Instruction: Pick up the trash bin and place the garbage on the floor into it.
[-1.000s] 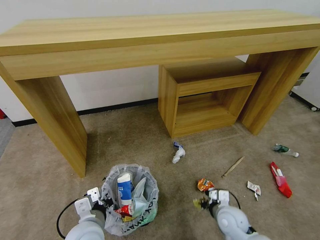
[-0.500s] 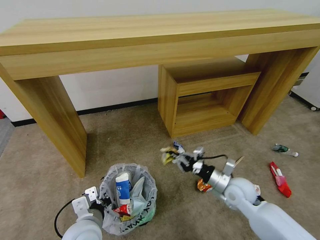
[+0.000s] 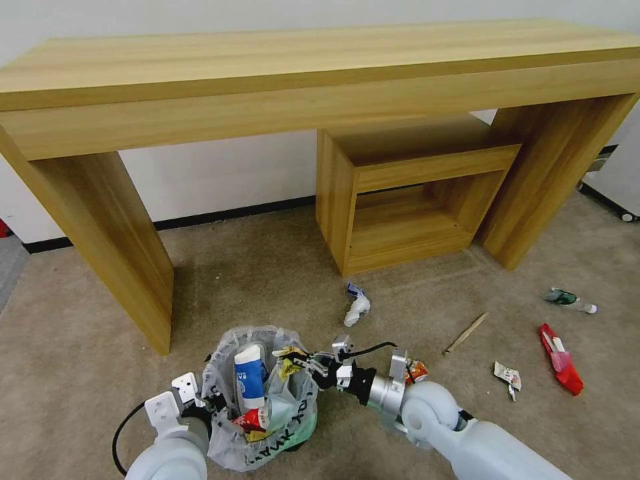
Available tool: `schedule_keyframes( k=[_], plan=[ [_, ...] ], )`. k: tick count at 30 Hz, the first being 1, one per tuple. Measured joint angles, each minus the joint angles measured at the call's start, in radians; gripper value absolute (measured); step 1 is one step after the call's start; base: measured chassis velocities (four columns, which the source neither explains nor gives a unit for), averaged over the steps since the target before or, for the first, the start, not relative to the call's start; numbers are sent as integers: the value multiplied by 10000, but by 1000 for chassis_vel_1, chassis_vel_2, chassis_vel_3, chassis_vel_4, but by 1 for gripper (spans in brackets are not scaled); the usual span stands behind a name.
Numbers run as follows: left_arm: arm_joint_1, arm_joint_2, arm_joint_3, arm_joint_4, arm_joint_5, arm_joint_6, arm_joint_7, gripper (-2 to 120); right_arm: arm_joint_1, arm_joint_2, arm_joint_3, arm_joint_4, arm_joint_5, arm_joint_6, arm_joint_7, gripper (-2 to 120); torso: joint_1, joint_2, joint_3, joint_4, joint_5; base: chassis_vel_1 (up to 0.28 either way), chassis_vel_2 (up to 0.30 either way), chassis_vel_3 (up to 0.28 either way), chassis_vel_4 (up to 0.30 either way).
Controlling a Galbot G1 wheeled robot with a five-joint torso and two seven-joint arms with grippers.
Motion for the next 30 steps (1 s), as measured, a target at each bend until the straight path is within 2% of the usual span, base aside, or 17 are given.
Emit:
schedule_keyframes(
  k=[3,6,8,10,11,12,13,15,16,19,20,21,28,30],
  plan=[
    [-3,0,12,-147,-120,10,-71,1,-54,26,24,-1,-94,-103,-86,0,0,0,0,-1,0,0,0,0,0],
    [-2,3,43,-199,-135,52,-103,1,-75,20,63,4,-170,-127,-78,6,0,1,0,-1,1,0,0,0,0],
    [18,-11,67,-205,-128,62,-116,1,-104,-1,155,35,-188,-216,123,18,0,0,0,0,0,0,0,0,0],
    [21,-15,72,-207,-124,64,-116,1,-107,-3,163,37,-189,-224,182,19,0,0,0,0,1,0,0,0,0],
    [32,-29,96,-210,-97,76,-115,1,-119,-1,178,47,-190,-266,449,25,0,0,0,-1,0,0,0,0,0],
    [32,-29,96,-210,-97,76,-115,1,-119,-1,178,47,-190,-266,449,25,0,0,0,-1,0,0,0,0,0],
    [43,-40,108,-213,-64,88,-110,1,-123,20,182,57,-189,-279,687,30,0,0,0,-1,0,0,0,0,0],
    [59,-22,121,-219,18,93,-77,1,-151,133,476,304,57,-165,1215,51,0,0,0,0,1,0,0,0,0],
    [59,-22,121,-219,18,93,-77,1,-151,133,476,304,57,-165,1215,51,0,0,0,0,1,0,0,0,0],
    [90,-19,125,-220,91,88,-45,1,-213,44,833,633,308,-427,1433,66,0,1,0,0,1,0,0,0,0],
    [90,-19,125,-220,91,88,-45,1,-213,44,833,633,308,-427,1433,66,0,1,0,0,1,0,0,0,0],
    [93,-26,129,-219,112,86,-39,1,-238,-11,871,668,311,-469,1444,71,0,1,-1,0,-2,0,0,0,0],
    [168,-99,134,-221,258,75,19,1,-238,-18,628,634,238,-530,1554,97,0,1,0,-1,1,0,0,0,0],
    [186,-116,134,-220,281,74,34,1,-202,-22,593,629,246,-530,1591,99,0,0,0,0,1,0,0,0,0]
  ],
)
